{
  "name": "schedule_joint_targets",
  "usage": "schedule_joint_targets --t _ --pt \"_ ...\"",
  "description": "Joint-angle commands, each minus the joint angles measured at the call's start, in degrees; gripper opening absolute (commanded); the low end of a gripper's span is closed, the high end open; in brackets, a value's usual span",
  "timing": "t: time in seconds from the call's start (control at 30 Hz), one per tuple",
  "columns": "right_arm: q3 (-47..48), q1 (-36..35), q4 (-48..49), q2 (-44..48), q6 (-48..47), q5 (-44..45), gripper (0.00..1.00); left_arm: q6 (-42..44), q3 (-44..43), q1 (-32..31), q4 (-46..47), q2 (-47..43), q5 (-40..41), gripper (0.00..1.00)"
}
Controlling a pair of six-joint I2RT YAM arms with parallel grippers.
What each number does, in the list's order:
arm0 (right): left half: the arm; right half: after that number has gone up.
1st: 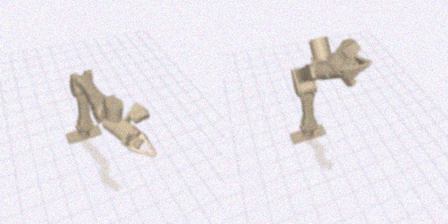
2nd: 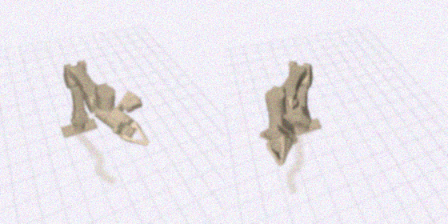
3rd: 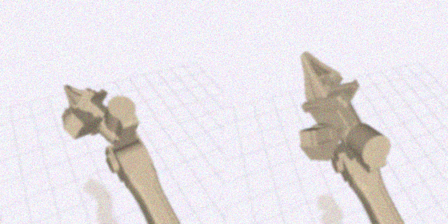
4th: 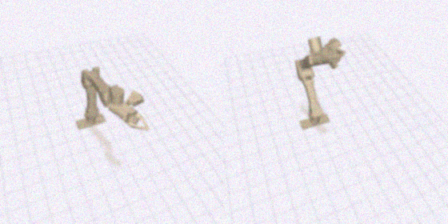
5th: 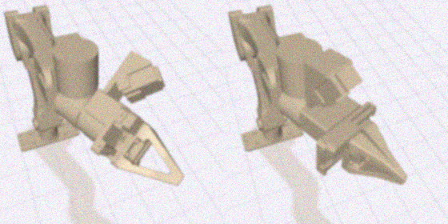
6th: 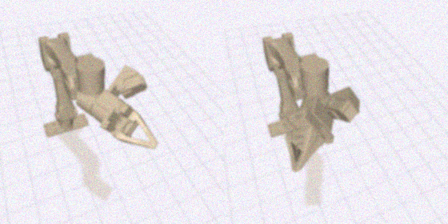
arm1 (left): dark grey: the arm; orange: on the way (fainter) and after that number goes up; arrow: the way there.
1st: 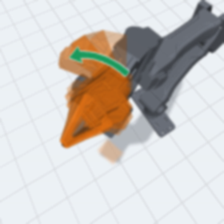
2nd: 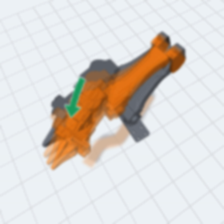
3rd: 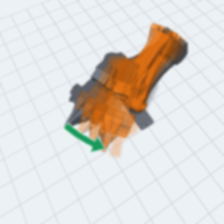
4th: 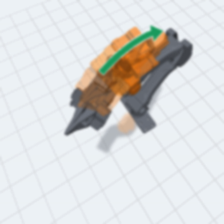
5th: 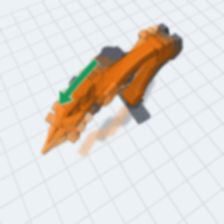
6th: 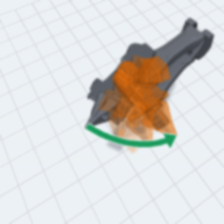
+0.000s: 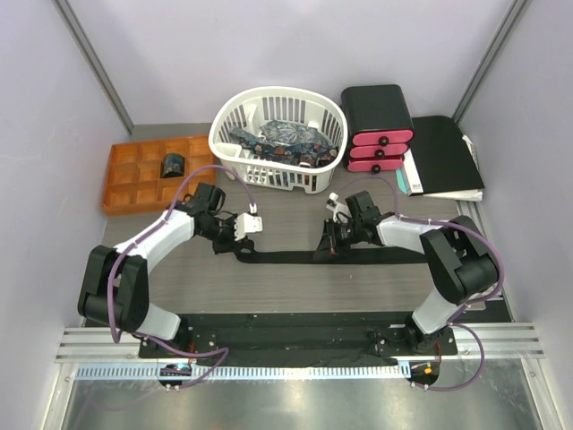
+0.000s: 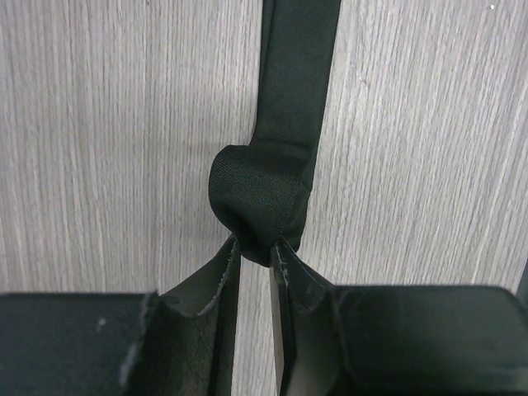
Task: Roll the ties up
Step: Roll the tie at the center of the board.
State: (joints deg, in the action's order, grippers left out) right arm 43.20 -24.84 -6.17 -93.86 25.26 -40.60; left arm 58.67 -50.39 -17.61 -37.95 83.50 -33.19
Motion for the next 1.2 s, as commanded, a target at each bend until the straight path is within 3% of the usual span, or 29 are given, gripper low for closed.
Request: schedule_joint_targets --t 0.0,0.47,0.6,0.8,0.93,1.17 --pt "-0.9 0.5 4.3 -1.3 1.9 2.2 0.11 -0.6 -2.5 -1.8 0.0 -0.4 -0.4 0.21" --pt "-1.8 0.7 8.5 -6.2 7.5 2.5 0.1 -11.6 -6.3 -13.9 7.3 7.1 -0.8 0.22" --pt "-2.5 0.8 12.1 -5.6 10.2 1.0 0.11 -14.5 -5.9 -19.1 11.6 9.7 4.4 0.21" --pt "-5.0 0.6 19.4 1.4 14.0 -0.4 0.28 -18.4 -8.9 -20.5 11.7 13.8 8.8 0.2" --pt "-4.9 0.5 19.2 5.1 11.0 -0.5 0.36 -18.8 -9.2 -20.5 11.3 13.8 8.8 0.2" --pt "-0.9 -0.6 12.8 6.9 -4.2 2.7 0.29 -19.9 -6.0 -20.5 11.8 8.7 8.0 0.2"
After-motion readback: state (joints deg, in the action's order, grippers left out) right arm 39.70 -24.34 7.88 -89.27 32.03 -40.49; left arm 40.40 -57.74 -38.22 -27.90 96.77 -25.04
